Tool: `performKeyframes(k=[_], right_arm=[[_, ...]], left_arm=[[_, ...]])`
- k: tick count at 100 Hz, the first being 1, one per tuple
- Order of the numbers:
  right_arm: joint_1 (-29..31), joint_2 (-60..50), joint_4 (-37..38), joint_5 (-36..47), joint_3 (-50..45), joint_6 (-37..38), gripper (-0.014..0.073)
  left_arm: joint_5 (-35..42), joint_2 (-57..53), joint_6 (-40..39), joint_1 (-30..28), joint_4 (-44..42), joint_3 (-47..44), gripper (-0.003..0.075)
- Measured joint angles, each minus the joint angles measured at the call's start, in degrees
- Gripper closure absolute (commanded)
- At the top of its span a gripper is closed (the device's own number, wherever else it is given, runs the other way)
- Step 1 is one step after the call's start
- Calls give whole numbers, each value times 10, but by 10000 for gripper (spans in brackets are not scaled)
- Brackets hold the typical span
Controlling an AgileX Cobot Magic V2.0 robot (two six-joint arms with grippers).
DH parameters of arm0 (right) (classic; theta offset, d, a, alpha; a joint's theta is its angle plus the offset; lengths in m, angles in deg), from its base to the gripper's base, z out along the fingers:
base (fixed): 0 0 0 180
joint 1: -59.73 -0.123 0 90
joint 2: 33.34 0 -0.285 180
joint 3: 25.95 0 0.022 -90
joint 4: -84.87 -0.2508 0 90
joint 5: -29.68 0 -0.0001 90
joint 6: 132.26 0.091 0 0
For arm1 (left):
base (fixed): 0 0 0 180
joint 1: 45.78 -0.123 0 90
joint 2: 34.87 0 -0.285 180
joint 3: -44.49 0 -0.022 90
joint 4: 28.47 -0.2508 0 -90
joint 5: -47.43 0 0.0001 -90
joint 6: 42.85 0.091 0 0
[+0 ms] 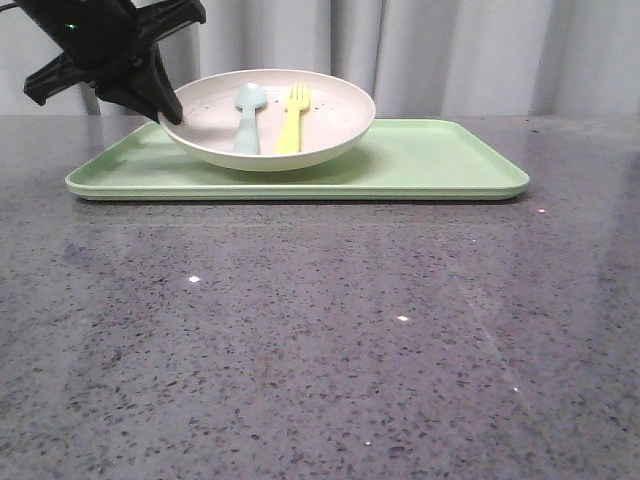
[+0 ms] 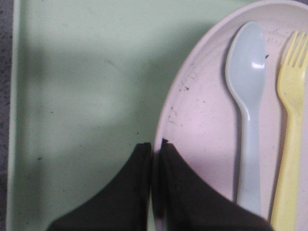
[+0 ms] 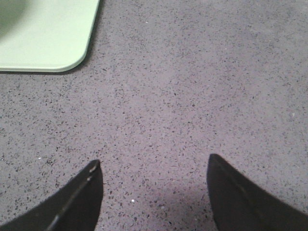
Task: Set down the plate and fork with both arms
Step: 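Carry the plate over the green tray and lower it with the left gripper, then release the plate and raise the left gripper away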
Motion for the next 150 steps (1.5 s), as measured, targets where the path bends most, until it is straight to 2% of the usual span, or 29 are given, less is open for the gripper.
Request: performKeyframes(k=[59,69,86,93,123,150], right_arm=[[0,0,0,0,0,0,118],[0,0,0,0,0,0,118],[0,0,0,0,0,0,118],[0,0,0,0,0,0,118],[0,0,0,0,0,0,118],[0,0,0,0,0,0,118]], left_arm=[[-6,20,-1,0,-14,3,734],[-6,20,-1,0,-14,3,663],[-6,20,-1,-2,-13,3,451],[-7,20,-1,-6,-10,3,412],[-12,12,-2,-14,-12,3,409],[-32,-69,-2,-14,-60,-20,425]])
